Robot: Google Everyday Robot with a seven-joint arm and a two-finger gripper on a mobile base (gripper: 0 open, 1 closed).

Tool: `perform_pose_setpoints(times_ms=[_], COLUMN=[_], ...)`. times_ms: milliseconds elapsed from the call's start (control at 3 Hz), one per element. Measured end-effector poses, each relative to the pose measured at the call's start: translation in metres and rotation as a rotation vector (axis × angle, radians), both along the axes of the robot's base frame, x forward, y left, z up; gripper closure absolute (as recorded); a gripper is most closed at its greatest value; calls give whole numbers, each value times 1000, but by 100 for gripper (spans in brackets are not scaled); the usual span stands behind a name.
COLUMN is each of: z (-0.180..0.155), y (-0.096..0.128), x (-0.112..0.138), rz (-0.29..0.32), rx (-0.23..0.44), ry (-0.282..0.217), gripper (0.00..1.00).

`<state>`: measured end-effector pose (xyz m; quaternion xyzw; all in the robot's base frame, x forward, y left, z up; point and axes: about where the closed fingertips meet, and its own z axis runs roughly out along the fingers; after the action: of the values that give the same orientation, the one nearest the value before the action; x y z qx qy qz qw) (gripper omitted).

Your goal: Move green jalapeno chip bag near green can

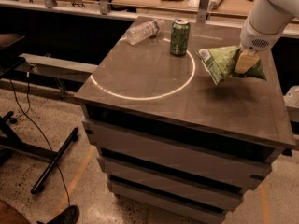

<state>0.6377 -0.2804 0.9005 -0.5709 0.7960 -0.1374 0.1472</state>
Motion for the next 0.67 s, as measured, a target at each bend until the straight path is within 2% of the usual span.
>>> perform_pose_setpoints(times_ms=[333,667], z=[-4,-11], y=[8,21], x=[9,28], rz=[40,111], rx=[-3,-11], ry=[-42,-119], gripper=[100,100])
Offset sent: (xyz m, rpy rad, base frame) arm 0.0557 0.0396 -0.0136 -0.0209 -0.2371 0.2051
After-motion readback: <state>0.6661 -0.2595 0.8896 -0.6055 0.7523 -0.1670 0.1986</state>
